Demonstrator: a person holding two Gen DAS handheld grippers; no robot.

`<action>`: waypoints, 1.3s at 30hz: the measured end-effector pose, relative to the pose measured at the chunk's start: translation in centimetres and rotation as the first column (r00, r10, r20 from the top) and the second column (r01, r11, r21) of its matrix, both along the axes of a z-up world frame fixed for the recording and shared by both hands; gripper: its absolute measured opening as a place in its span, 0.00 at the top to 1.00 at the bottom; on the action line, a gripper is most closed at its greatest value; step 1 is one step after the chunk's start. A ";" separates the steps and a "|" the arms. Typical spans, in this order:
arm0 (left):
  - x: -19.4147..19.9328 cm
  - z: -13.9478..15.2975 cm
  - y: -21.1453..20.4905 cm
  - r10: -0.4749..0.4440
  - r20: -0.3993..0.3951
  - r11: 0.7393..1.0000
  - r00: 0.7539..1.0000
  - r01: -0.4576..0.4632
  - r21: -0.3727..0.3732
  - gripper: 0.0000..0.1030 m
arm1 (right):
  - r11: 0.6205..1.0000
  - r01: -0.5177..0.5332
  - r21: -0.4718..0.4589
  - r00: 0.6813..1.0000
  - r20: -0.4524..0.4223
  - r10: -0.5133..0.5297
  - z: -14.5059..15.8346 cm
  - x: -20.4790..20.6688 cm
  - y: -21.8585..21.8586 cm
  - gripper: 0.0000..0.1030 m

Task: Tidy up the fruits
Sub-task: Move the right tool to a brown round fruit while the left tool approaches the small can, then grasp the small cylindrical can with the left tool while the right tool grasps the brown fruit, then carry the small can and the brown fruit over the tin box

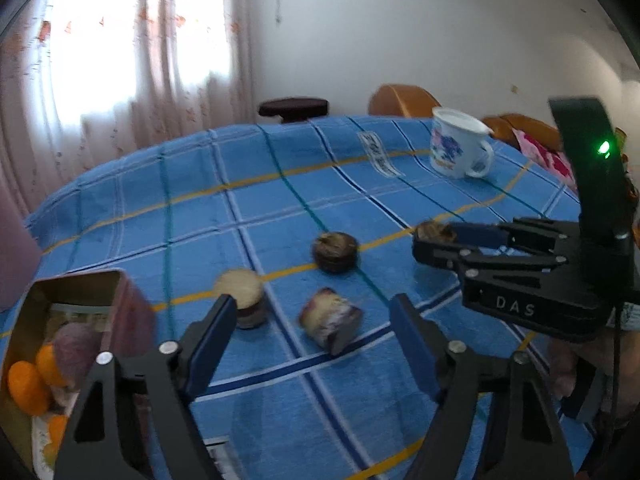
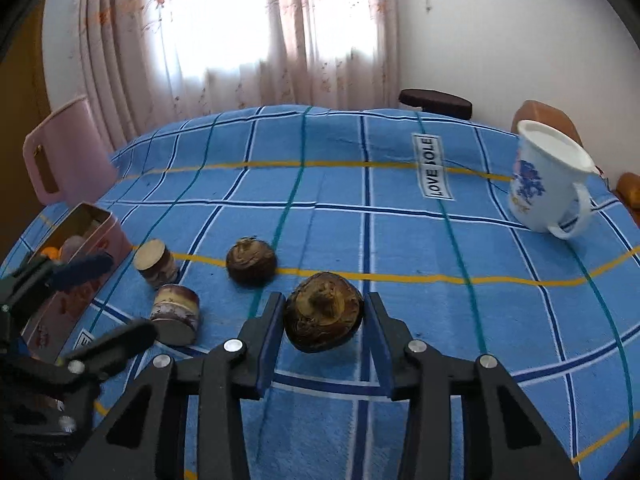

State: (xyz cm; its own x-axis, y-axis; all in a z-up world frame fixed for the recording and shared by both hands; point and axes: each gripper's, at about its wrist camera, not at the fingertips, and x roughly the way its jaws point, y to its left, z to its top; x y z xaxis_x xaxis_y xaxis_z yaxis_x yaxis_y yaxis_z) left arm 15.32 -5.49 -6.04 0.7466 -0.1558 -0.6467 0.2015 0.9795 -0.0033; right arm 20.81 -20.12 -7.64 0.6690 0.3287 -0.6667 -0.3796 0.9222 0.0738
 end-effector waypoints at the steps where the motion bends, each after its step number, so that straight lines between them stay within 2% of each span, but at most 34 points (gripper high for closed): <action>1: 0.5 -0.4 -0.4 -0.016 -0.032 1.000 0.999 0.016 0.002 0.30 | 1.000 0.003 0.000 1.000 0.002 -0.003 0.0 0.0 0.0 0.59; 3: 1.1 -0.6 -0.6 -0.019 -0.058 1.000 0.998 0.020 0.001 0.41 | 1.000 0.000 -0.005 1.000 0.004 0.000 0.1 -0.1 -0.1 0.59; 6: 1.8 -1.1 -1.1 -0.029 -0.100 0.999 0.995 0.030 0.012 0.45 | 1.000 -0.006 -0.017 1.000 0.002 0.006 0.0 0.0 0.2 0.59; 7: 2.1 -1.4 -1.1 -0.030 -0.118 0.999 0.993 0.032 0.013 0.50 | 1.000 -0.007 -0.020 1.000 0.000 0.007 0.0 0.0 0.3 0.59; 10: 2.2 -1.6 -1.1 -0.029 -0.131 1.000 0.991 0.030 0.005 0.57 | 1.000 -0.014 -0.021 1.000 0.003 0.014 0.1 -0.1 0.3 0.59; 14: 1.7 -1.3 -1.1 -0.035 -0.109 0.999 0.993 0.035 -0.003 0.57 | 1.000 -0.022 -0.016 0.999 0.035 0.022 0.4 -0.6 0.4 0.59; 24: -0.1 0.4 -0.7 -0.003 0.023 1.000 1.000 0.003 -0.004 0.57 | 0.998 -0.061 -0.003 0.992 0.108 0.061 1.2 -1.8 0.7 0.59; 39: -2.1 1.7 -0.2 0.062 0.164 0.998 0.984 -0.063 0.005 0.57 | 0.994 -0.097 0.043 0.979 0.182 0.088 2.0 -3.2 0.2 0.59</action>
State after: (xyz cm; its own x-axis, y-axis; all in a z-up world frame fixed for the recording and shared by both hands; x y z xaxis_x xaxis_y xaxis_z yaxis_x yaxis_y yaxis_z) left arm 13.18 -5.70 -4.29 0.8508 -0.0995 -0.5160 0.1369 0.9900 0.0348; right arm 17.59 -19.88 -5.64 0.7416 0.4251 -0.5189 -0.4744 0.8793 0.0425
